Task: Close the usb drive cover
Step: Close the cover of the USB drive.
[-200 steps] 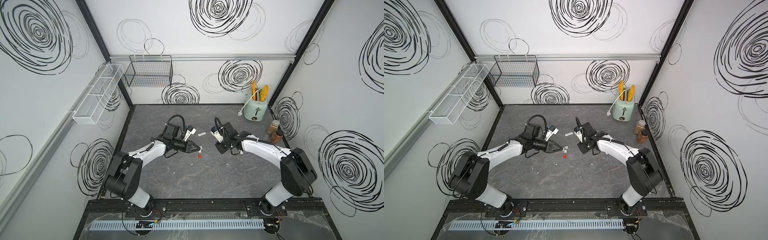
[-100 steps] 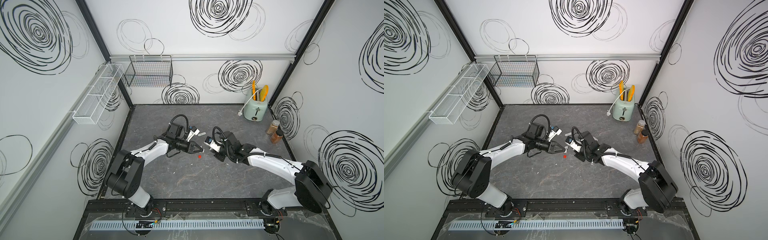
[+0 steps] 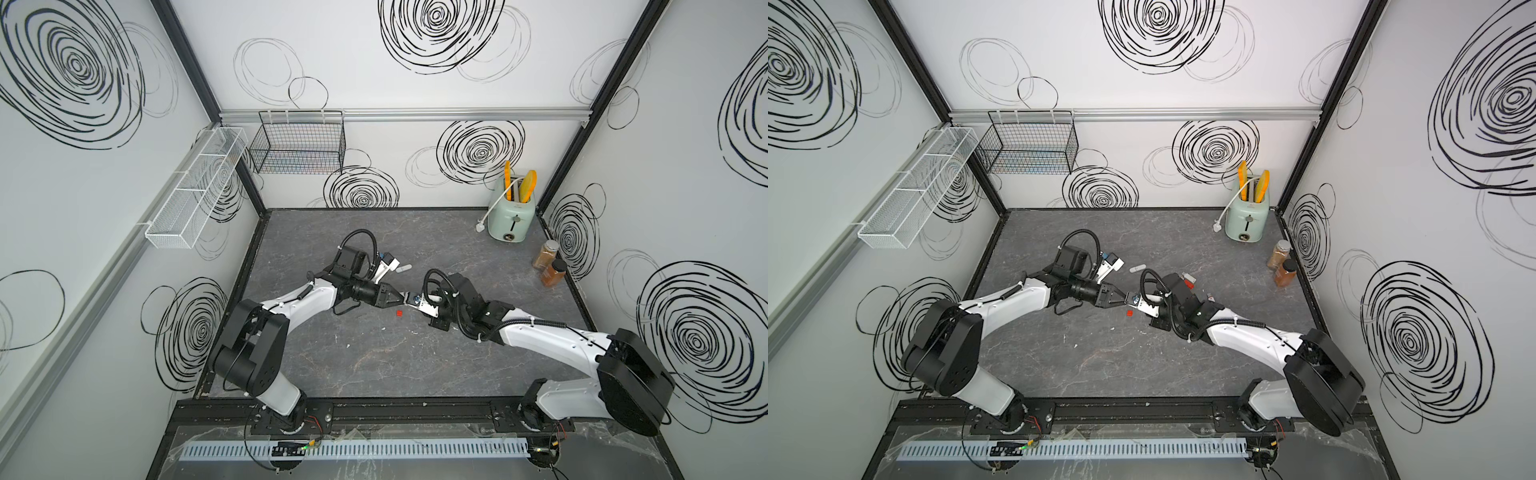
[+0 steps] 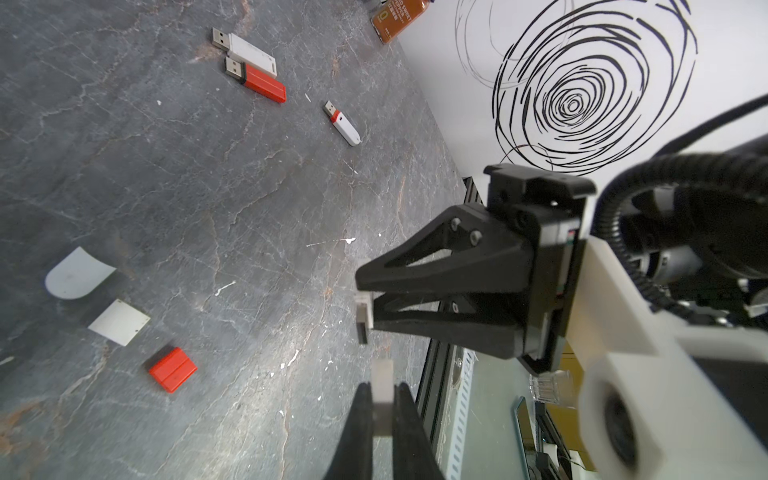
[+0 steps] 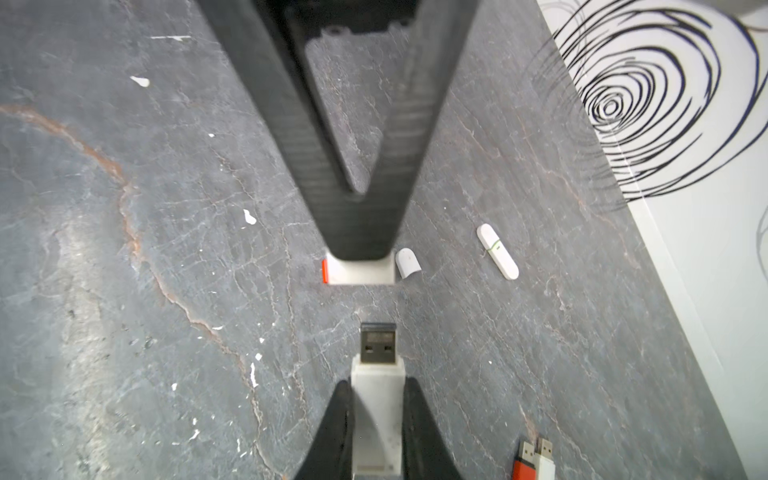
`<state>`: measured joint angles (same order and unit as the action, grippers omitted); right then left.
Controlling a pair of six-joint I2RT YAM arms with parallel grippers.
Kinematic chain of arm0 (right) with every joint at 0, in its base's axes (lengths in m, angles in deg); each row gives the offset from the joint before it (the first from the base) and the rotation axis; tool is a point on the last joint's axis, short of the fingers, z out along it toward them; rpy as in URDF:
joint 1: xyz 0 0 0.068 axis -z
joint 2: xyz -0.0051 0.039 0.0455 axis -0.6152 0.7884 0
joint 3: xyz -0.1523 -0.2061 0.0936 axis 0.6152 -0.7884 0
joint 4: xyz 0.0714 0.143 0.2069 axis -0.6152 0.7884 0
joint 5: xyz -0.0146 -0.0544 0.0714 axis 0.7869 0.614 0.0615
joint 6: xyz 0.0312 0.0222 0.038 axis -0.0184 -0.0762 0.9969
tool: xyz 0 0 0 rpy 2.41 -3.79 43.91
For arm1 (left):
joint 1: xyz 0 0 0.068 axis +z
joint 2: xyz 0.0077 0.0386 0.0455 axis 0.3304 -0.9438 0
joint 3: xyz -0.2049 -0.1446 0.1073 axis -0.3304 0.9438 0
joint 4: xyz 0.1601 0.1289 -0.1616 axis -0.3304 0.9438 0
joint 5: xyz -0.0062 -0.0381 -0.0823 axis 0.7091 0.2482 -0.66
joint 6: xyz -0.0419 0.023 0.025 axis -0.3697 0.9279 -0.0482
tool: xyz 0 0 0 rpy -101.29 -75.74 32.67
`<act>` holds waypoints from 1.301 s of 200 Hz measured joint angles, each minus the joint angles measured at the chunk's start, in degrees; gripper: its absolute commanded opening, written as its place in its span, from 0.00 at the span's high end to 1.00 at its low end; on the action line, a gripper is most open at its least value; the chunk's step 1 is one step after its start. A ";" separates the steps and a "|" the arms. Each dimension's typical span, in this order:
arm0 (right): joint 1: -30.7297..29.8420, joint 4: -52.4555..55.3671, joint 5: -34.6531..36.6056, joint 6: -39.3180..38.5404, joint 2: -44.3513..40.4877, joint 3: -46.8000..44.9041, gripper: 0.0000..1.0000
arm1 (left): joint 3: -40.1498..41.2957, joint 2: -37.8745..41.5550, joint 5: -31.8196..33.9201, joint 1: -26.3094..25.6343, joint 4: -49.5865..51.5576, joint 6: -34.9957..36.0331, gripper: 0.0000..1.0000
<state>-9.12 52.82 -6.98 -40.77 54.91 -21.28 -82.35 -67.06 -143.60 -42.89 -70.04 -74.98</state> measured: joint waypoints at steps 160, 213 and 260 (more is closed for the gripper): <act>-2.73 -2.47 0.72 -6.21 -2.29 -2.43 1.00 | 0.00 -0.15 0.48 -1.55 1.99 2.08 1.00; -3.10 -2.75 1.40 -6.56 -2.86 -3.04 1.00 | 0.00 -0.55 1.79 -3.26 2.54 3.02 1.00; -3.30 -2.91 1.84 -6.14 -4.24 -3.98 1.00 | -0.20 -0.87 2.05 -3.82 2.34 3.41 1.00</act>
<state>-12.42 49.91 -5.14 -46.91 50.67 -25.25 -82.55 -67.94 -141.54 -46.71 -67.70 -71.57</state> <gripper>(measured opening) 0.186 0.104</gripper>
